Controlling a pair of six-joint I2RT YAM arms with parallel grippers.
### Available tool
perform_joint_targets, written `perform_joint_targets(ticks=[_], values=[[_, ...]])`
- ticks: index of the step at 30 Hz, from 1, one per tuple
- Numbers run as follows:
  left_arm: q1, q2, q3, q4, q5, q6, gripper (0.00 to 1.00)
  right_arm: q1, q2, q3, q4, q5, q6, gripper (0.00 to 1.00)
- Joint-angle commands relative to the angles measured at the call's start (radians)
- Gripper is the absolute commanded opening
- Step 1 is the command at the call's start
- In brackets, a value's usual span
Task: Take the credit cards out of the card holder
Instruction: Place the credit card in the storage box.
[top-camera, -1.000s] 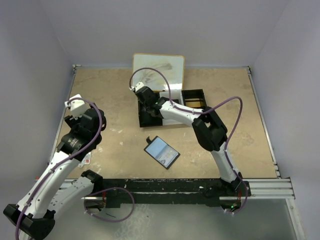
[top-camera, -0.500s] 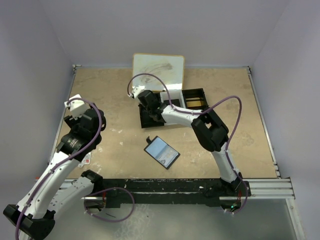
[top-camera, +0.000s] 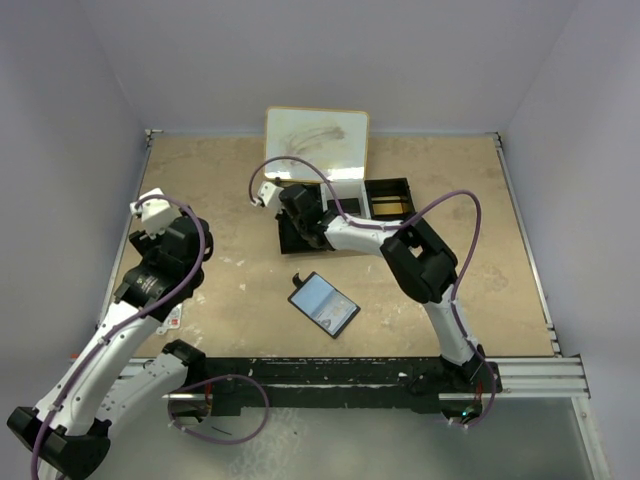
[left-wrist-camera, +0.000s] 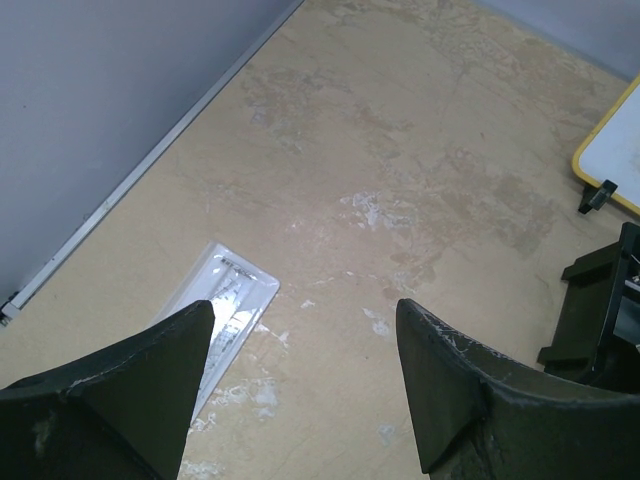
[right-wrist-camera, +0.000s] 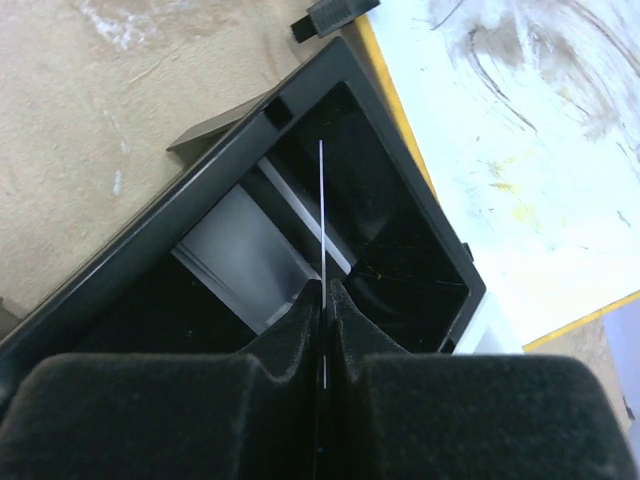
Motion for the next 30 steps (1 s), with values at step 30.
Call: perform_joint_targets(ticks=[30], values=[[0.003,0.019,0.0,0.0,-0.028,-0.003,0.71,-0.021,-0.024,-0.06,0.108,-0.046,-0.086,0.0]])
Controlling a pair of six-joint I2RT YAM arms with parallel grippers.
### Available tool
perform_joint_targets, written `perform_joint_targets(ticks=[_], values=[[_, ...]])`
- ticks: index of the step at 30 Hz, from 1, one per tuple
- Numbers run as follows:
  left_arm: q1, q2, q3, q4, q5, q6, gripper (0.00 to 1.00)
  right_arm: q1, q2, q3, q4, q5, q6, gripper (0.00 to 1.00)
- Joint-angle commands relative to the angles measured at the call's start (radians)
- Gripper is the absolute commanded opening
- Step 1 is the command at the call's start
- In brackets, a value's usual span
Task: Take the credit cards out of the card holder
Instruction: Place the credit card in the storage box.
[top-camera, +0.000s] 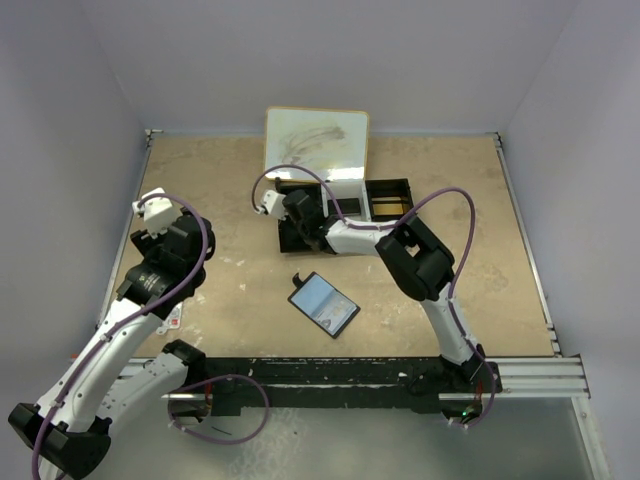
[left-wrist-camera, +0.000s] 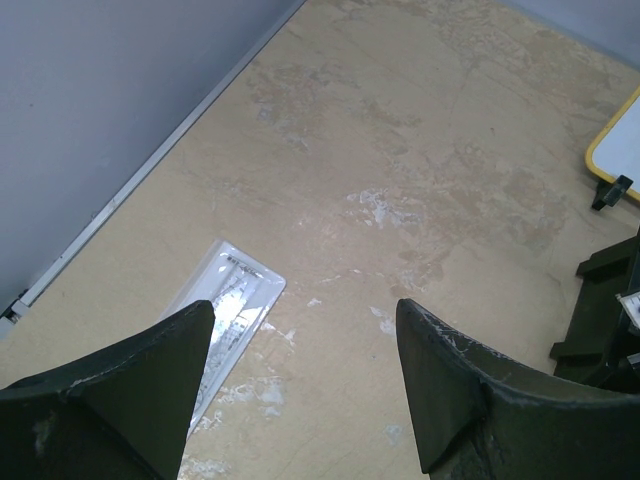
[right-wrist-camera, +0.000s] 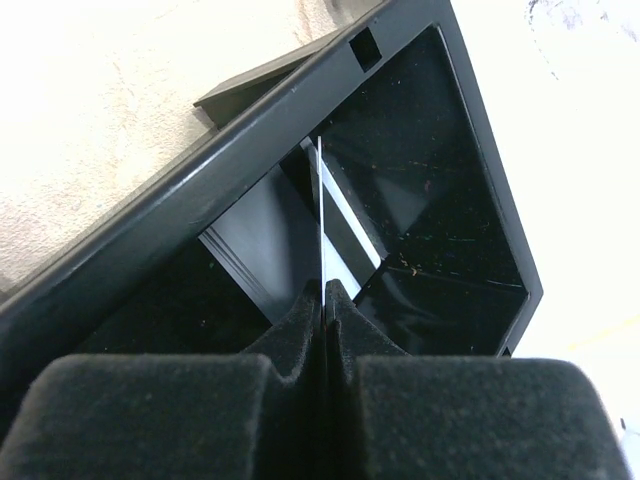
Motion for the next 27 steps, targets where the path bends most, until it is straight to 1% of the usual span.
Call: perform_joint_targets(ticks=[1,6,8,12,15,16,19,24,27], values=[[0.003,-0.001,0.001,0.007,-0.021,-0.004,0.71,-0.012,-0.062,-0.004,0.048,-0.041,-0.025,0.0],[0.003,0.0,0.0,0.006,-0.021,-0.004,0.71,-0.031,-0.107,-0.011,0.035,-0.136,-0.035,0.0],[0.003,0.001,0.001,0.006,-0.023,-0.004,0.71,-0.031,-0.117,-0.031,0.045,-0.172,-0.075,0.0],[0.003,0.002,0.0,0.005,-0.023,-0.002,0.71,-0.04,-0.129,-0.081,0.104,-0.184,-0.162,0.0],[0.003,0.002,0.001,0.004,-0.024,-0.002,0.71,-0.054,-0.148,-0.13,0.117,-0.286,-0.262,0.0],[0.003,0.003,0.002,0.004,-0.024,-0.002,0.71,-0.054,-0.149,-0.143,0.124,-0.299,-0.295,0.0],[0.003,0.001,0.001,0.001,-0.028,-0.003,0.71,-0.055,-0.132,-0.134,0.112,-0.307,-0.343,0.0],[0.003,0.001,0.002,0.001,-0.029,-0.004,0.71,-0.06,-0.105,-0.112,0.153,-0.279,-0.394,0.0],[0.003,0.001,0.003,0.002,-0.03,-0.004,0.71,-0.064,-0.094,-0.094,0.144,-0.294,-0.417,0.0]])
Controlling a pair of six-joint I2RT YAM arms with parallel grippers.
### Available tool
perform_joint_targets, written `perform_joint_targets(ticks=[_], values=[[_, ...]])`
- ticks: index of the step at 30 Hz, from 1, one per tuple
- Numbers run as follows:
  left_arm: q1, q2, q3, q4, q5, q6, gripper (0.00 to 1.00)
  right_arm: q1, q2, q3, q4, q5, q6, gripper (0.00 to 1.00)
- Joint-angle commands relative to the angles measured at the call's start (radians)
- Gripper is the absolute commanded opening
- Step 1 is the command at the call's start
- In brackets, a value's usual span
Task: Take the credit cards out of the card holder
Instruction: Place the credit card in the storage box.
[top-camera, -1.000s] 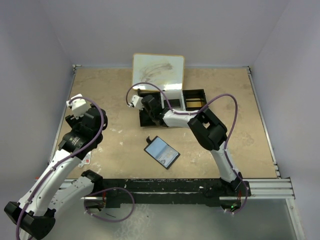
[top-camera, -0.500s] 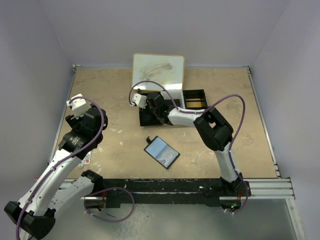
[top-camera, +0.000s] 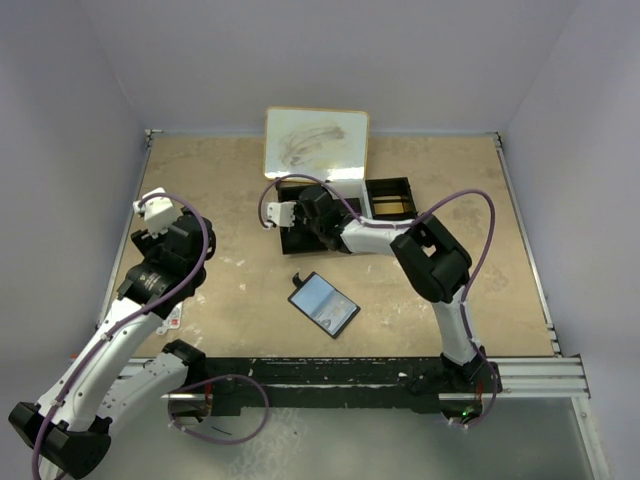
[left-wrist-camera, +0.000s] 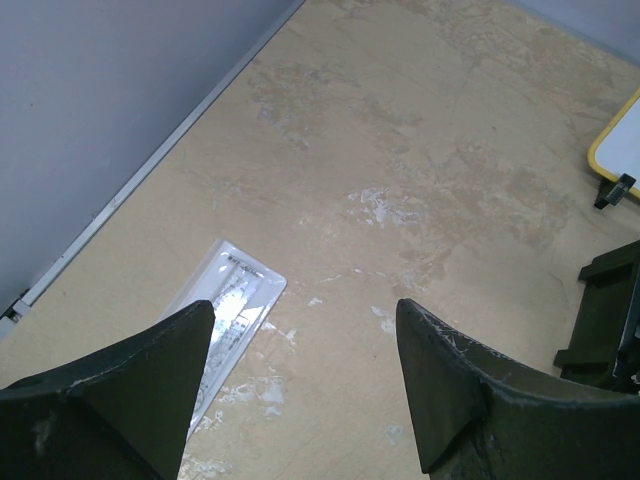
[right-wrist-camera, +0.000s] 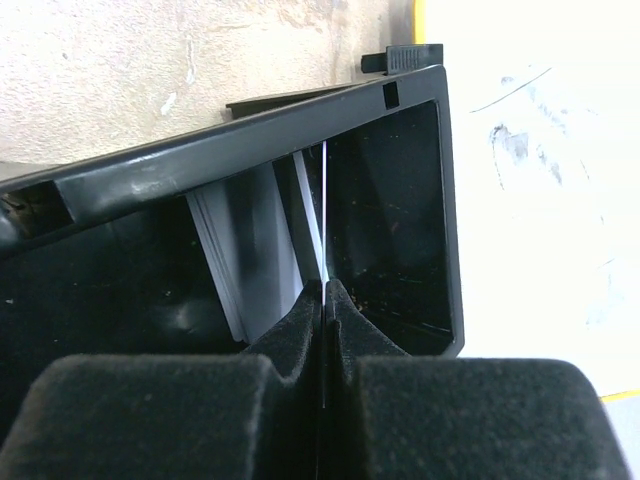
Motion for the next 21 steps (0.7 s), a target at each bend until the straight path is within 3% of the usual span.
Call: perform_joint_targets(ticks=[1,12,21], values=[[0.003,-0.003,0.001,0.004,-0.029,-0.002,0.71,-0.014,0.015,0.043,0.046,-0.025,-0.078,0.0],[0.003,-0.009,0.002,0.004,-0.034,-0.002,0.71,-0.034,0.059,0.052,0.038,-0.058,-0.116,0.0],[0.004,-0.023,-0.001,0.018,-0.016,0.009,0.71,-0.048,0.095,0.1,-0.081,-0.094,-0.065,0.03]])
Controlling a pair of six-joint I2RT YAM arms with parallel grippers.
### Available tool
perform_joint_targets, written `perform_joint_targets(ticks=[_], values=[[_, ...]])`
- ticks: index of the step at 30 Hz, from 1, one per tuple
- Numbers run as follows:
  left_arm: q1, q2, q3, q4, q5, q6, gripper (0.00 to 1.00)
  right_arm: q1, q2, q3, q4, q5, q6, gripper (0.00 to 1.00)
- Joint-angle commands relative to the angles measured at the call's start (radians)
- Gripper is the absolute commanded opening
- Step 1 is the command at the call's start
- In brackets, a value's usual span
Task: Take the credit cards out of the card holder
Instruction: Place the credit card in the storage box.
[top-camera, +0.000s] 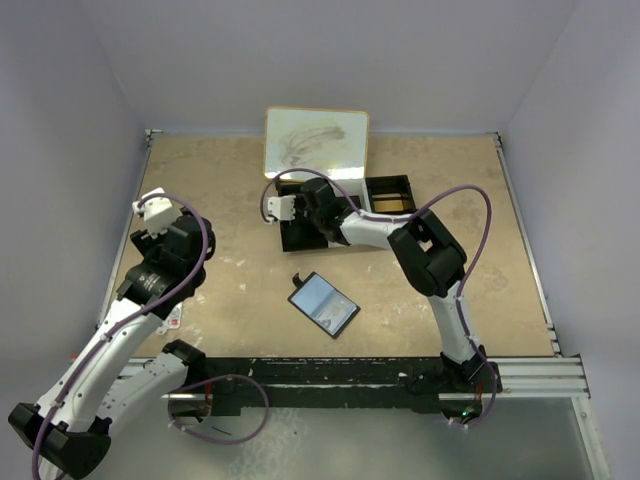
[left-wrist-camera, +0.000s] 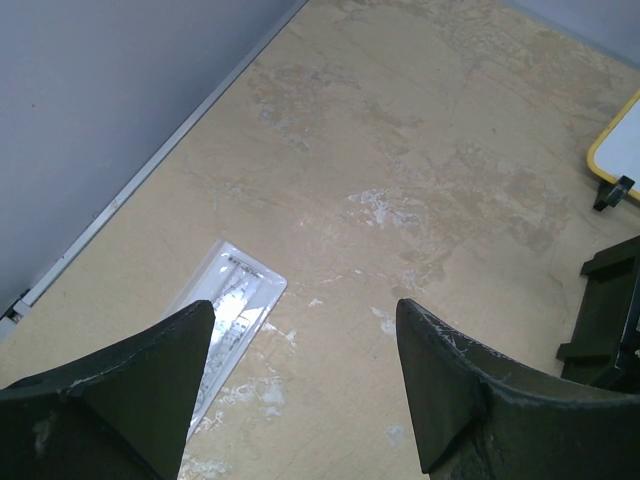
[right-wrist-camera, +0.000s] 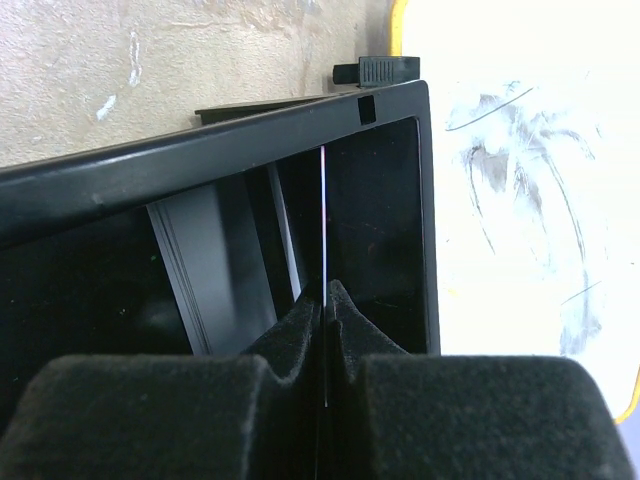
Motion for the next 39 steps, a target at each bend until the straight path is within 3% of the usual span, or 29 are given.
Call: perform_joint_targets(ticks=[1,8,10,13,23,32,34,39], values=[[0.005,-0.025,-0.003,0.022,-0.007,0.011,0.71,-0.011,0.038,0.018,-0.066,-0.042,0.023,0.04],[0.004,-0.015,0.001,0.021,0.016,0.016,0.71,-0.012,0.032,0.001,-0.035,-0.042,0.046,0.08],[0.004,-0.019,0.001,0.017,0.006,0.014,0.71,-0.017,0.034,0.005,-0.035,-0.037,0.06,0.17],[0.004,-0.026,-0.002,0.016,0.001,0.011,0.71,-0.024,0.039,0.022,-0.046,-0.036,0.087,0.22],[0.004,-0.013,-0.001,0.016,0.008,0.013,0.71,-0.028,0.016,0.011,-0.053,-0.04,0.108,0.29],[0.004,-0.01,-0.001,0.017,0.007,0.013,0.71,-0.031,-0.076,-0.026,-0.071,-0.063,0.151,0.36],[0.004,-0.009,-0.001,0.016,0.01,0.014,0.71,-0.031,-0.093,-0.026,-0.091,-0.072,0.166,0.44],[0.004,-0.01,-0.001,0.015,0.013,0.013,0.7,-0.037,-0.136,-0.01,-0.162,-0.131,0.239,0.48]])
